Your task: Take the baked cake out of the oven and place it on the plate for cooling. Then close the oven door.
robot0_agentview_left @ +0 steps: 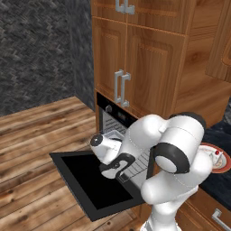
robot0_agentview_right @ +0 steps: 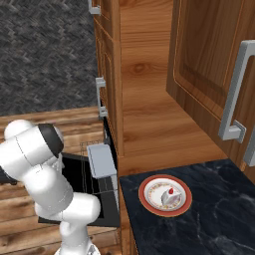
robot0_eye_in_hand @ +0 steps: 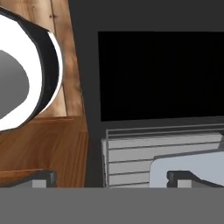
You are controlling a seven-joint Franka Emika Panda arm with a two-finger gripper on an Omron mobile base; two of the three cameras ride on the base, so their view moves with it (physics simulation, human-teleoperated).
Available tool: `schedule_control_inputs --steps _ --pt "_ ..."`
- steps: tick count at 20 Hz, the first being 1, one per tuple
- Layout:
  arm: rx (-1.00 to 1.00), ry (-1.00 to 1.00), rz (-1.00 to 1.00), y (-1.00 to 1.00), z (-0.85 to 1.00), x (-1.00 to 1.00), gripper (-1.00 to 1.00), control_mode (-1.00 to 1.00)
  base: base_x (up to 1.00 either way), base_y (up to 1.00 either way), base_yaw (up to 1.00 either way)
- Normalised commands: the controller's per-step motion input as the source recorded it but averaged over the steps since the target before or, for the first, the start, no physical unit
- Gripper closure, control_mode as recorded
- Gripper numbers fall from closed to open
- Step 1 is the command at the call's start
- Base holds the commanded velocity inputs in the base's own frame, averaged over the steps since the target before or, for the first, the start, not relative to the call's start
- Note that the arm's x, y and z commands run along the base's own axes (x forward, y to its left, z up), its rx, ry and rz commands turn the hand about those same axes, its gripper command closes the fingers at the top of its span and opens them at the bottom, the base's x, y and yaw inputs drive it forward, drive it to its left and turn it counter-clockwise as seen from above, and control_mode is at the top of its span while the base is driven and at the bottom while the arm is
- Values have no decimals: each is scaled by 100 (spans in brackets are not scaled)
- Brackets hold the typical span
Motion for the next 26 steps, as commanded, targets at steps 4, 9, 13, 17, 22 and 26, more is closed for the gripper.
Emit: schedule_control_inputs --steps 4,9,13,17,22,26 --pt "0 0 0 0 -14 16 100 -100 0 0 0" --pt "0 0 0 0 -15 10 100 -100 0 0 0" --pt "0 0 0 0 -19 12 100 -100 0 0 0" --pt "0 0 0 0 -22 13 100 -100 0 0 0" --pt "0 0 -7 13 -20 3 100 -100 0 0 0" --pt "0 -1 -11 17 -22 2 100 -100 0 0 0"
